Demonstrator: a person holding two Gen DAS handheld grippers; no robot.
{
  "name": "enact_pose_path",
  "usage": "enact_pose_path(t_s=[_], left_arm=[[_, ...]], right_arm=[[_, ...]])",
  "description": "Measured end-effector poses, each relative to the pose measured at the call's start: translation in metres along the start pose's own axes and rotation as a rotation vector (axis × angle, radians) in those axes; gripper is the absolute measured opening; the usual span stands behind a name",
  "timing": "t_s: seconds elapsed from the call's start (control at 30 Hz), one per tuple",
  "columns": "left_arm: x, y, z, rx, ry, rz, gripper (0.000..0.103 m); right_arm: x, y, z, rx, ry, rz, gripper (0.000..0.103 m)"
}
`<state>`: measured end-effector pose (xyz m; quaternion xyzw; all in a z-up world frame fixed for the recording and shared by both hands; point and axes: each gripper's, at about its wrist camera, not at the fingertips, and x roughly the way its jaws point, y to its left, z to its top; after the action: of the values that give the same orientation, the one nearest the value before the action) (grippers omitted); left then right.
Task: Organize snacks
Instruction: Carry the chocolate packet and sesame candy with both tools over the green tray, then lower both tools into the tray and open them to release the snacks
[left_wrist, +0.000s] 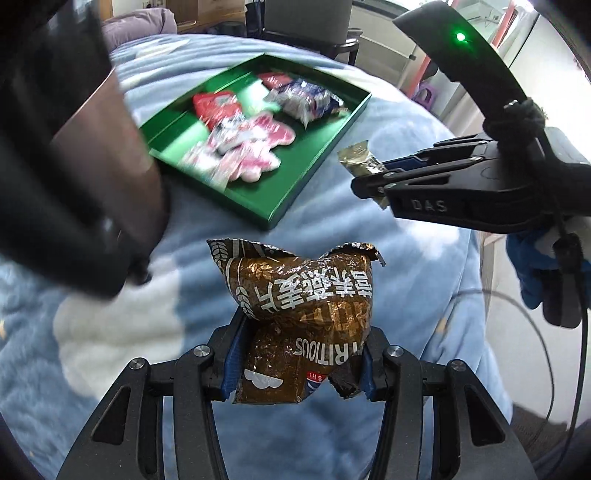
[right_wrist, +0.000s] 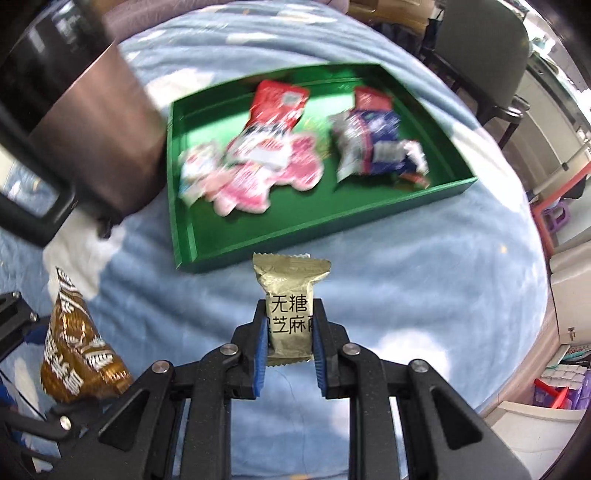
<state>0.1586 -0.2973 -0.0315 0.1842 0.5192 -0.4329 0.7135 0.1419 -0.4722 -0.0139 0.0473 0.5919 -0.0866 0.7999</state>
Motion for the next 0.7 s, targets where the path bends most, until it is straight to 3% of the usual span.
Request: enact_pose_path(t_s=[0.17,0.4,0.7], left_arm=[[0.009,-0.006,0.042,-0.03,-0.056,0.038,0.044],[0.025,0.011,0.081,-0.069,-0.114,0.162,0.044],[0.06,0.038,0.101,-0.162,-0.114,0.224,0.044]], right_arm=[[0.001,-0.023,0.031,0.005,-0.06,-0.018,0.009],[0.02,-0.011,0.067,0.004,-0.111,-0.007,0.01],[0.056,-0.014,0.091,-0.001,-0.121,0.001,0.01]])
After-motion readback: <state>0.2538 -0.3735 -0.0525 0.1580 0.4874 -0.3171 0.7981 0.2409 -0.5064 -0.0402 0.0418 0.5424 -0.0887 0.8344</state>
